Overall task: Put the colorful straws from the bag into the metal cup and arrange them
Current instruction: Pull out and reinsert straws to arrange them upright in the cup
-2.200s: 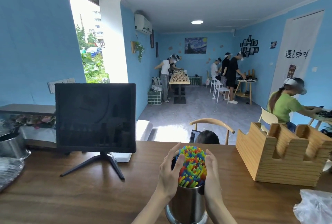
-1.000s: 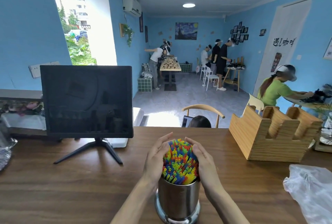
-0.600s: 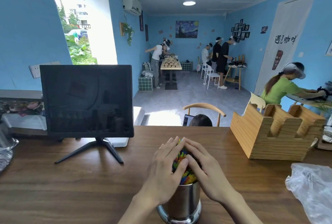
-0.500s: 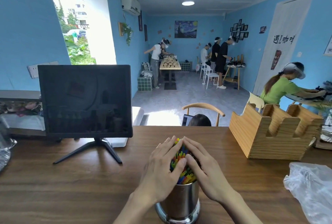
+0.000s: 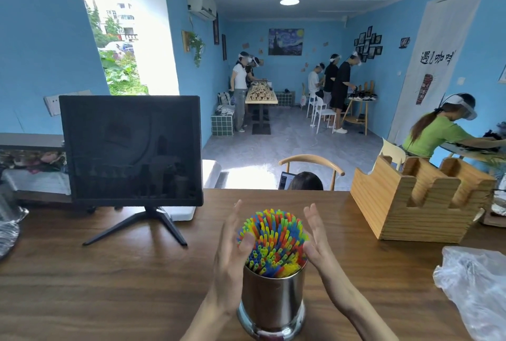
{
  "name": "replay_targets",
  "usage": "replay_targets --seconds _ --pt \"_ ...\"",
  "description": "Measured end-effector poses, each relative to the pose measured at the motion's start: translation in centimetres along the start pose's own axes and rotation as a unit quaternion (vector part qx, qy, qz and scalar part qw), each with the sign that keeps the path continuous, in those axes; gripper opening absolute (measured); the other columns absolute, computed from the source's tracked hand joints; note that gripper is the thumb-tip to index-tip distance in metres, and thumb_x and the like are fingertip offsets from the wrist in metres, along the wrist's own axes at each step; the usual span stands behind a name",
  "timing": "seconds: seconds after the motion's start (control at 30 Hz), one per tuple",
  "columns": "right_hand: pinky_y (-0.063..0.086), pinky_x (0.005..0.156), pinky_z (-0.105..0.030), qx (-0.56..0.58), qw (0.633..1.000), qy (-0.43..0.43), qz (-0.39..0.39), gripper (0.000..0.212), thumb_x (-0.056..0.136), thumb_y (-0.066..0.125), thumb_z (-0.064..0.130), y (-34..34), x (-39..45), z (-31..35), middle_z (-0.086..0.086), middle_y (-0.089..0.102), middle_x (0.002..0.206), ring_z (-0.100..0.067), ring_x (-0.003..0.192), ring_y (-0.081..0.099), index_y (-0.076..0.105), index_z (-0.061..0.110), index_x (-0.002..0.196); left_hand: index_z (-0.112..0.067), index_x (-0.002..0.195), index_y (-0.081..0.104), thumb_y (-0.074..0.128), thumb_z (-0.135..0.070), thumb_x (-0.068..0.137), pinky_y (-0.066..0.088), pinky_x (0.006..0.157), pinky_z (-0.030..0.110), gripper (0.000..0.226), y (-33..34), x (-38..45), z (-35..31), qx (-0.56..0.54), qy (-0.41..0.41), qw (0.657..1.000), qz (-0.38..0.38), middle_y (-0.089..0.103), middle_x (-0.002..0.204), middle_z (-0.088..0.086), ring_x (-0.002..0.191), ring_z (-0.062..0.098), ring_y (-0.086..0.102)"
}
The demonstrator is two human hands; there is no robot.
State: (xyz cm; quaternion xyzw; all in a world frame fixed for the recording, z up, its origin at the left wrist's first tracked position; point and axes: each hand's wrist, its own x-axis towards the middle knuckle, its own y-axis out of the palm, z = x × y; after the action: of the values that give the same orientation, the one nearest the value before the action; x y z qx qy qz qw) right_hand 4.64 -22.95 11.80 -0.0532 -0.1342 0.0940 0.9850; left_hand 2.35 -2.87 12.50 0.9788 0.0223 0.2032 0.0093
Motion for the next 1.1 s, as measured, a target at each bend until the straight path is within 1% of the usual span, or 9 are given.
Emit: replay_targets --seconds 0.1,0.2,0.27,0.4,0.53,0.77,0.97,1.03,1.1 --pt "0.041 0.098 -0.006 0.052 0.998 0.028 0.028 0.12 0.064 0.073 0.084 0.9 -0.7 -1.1 0.024 0.023 0.159 0.015 0.135 0.041 0.003 0.049 0.154 -0.059 0.142 0.045 0.069 -0.085 0.067 0.047 0.107 0.026 0.083 0.8 -0.2 1.1 -0.08 -0.067 0.994 -0.015 0.05 0.147 -0.029 0.137 -0.004 0.047" --pt "0.045 0.09 -0.006 0.075 0.996 0.034 0.017 0.117 0.065 0.073 0.084 2.3 -1.2 -1.6 0.019 0.038 0.153 0.015 0.121 0.055 0.006 0.047 0.154 -0.052 0.139 0.053 0.068 -0.075 0.076 0.052 0.105 0.042 0.068 0.8 0.9 1.9 -0.083 -0.088 0.992 -0.023 0.062 0.139 -0.015 0.13 0.012 0.06" --pt "0.043 0.092 -0.005 0.086 0.996 0.036 0.013 0.124 0.062 0.074 0.085 3.1 -1.3 -1.4 0.02 0.038 0.152 0.016 0.121 0.054 0.003 0.043 0.155 -0.047 0.136 0.058 0.061 -0.071 0.082 0.051 0.106 0.052 0.06 0.4 2.0 2.0 -0.075 -0.092 0.992 -0.036 0.065 0.135 -0.011 0.126 0.016 0.063" --pt "0.039 0.097 -0.003 0.094 0.995 0.032 0.025 0.126 0.065 0.081 0.073 4.0 -1.1 -1.0 0.025 0.034 0.152 0.014 0.131 0.046 -0.002 0.045 0.156 -0.043 0.129 0.066 0.052 -0.075 0.084 0.052 0.104 0.056 0.057 0.2 3.5 2.2 -0.069 -0.102 0.991 -0.055 0.069 0.131 -0.005 0.122 0.019 0.066" --pt "0.041 0.1 -0.007 0.1 0.994 0.042 0.028 0.128 0.066 0.084 0.069 4.2 -0.4 -0.8 0.02 0.035 0.156 0.01 0.134 0.046 -0.003 0.046 0.158 -0.036 0.129 0.068 0.053 -0.078 0.084 0.049 0.105 0.061 0.063 0.0 4.3 2.6 -0.089 -0.11 0.988 -0.061 0.069 0.131 0.003 0.123 0.026 0.065" --pt "0.038 0.109 -0.012 0.084 0.995 0.036 0.026 0.113 0.075 0.073 0.055 4.8 0.6 -0.8 0.014 0.033 0.158 0.009 0.136 0.043 -0.002 0.042 0.159 -0.033 0.127 0.069 0.046 -0.063 0.094 0.051 0.105 0.059 0.05 -0.7 5.2 2.0 -0.072 -0.124 0.988 -0.056 0.07 0.128 0.005 0.12 0.026 0.067" --pt "0.041 0.097 -0.004 0.101 0.995 0.023 0.003 0.117 0.072 0.072 0.064 5.6 0.7 -0.8 0.023 0.035 0.148 0.019 0.125 0.047 -0.005 0.04 0.157 -0.03 0.141 0.057 0.045 -0.07 0.088 0.05 0.108 0.055 0.068 -1.7 5.7 2.5 -0.047 -0.116 0.992 -0.017 0.062 0.14 0.003 0.127 0.022 0.062" --pt "0.041 0.107 -0.01 0.092 0.995 0.023 0.0 0.121 0.071 0.073 0.07 5.6 0.6 -0.6 0.028 0.033 0.148 0.021 0.125 0.046 -0.007 0.041 0.158 -0.032 0.146 0.051 0.046 -0.071 0.085 0.049 0.11 0.049 0.073 -2.0 5.8 2.7 -0.04 -0.103 0.994 -0.015 0.057 0.146 -0.001 0.132 0.016 0.058" --pt "0.036 0.116 -0.02 0.081 0.997 0.016 -0.006 0.111 0.078 0.07 0.061 5.5 0.5 -0.6 0.031 0.03 0.149 0.021 0.128 0.043 -0.006 0.045 0.157 -0.033 0.146 0.05 0.044 -0.071 0.085 0.046 0.112 0.038 0.073 -2.4 5.6 2.4 -0.012 -0.069 0.997 -0.037 0.054 0.148 -0.007 0.135 0.008 0.053"
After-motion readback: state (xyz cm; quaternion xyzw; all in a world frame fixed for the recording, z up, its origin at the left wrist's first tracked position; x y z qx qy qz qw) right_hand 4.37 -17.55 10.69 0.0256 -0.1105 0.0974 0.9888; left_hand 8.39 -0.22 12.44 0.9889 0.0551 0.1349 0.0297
